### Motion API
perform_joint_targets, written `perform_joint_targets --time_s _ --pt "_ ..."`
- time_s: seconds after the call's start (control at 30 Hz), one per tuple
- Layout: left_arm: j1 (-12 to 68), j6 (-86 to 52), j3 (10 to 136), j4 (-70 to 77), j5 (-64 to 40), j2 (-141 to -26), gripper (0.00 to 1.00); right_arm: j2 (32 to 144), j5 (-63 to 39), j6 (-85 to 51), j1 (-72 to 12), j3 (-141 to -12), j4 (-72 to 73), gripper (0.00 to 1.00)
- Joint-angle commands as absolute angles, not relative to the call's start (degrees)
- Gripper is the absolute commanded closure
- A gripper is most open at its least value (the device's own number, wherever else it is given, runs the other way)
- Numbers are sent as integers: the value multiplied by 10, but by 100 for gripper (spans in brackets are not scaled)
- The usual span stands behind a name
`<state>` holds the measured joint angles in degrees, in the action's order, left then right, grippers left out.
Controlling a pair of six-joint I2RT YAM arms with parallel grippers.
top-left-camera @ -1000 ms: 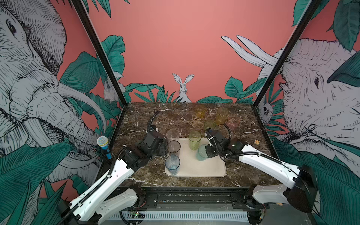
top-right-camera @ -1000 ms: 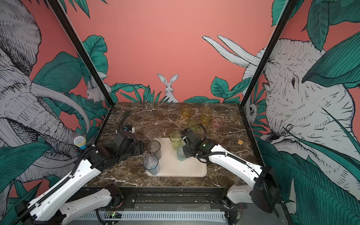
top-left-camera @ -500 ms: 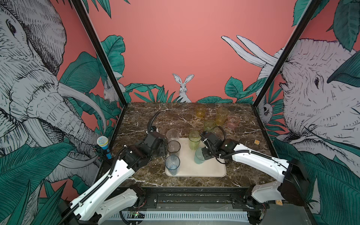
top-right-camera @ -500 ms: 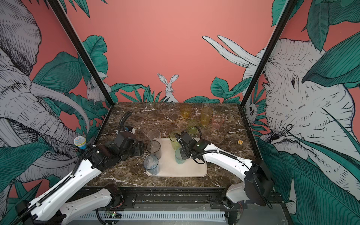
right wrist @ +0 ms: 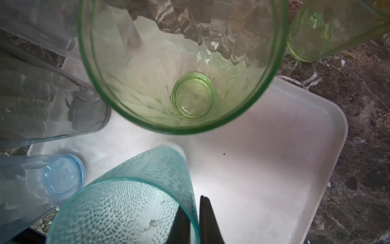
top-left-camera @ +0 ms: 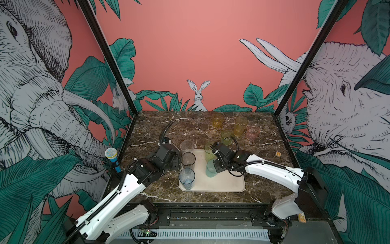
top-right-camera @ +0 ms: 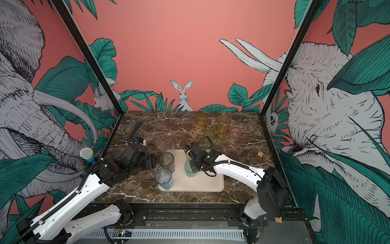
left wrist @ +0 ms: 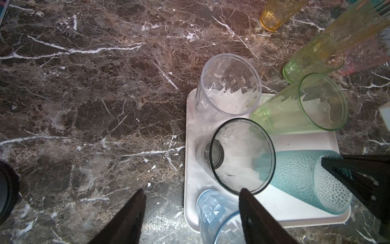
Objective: Place the glasses into the tray
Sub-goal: Place the glass on the tray.
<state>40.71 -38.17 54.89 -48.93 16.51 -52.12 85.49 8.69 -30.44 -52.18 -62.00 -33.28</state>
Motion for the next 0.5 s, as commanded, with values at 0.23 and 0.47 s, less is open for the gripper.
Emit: perform_joint_targets --time_s 0.23,0.47 --pt "405 -391 542 -493 172 -506 29 881 111 -305 -526 -650 -325 100" --pt "405 -391 540 -491 173 -505 29 892 111 -305 -526 -654 -321 100"
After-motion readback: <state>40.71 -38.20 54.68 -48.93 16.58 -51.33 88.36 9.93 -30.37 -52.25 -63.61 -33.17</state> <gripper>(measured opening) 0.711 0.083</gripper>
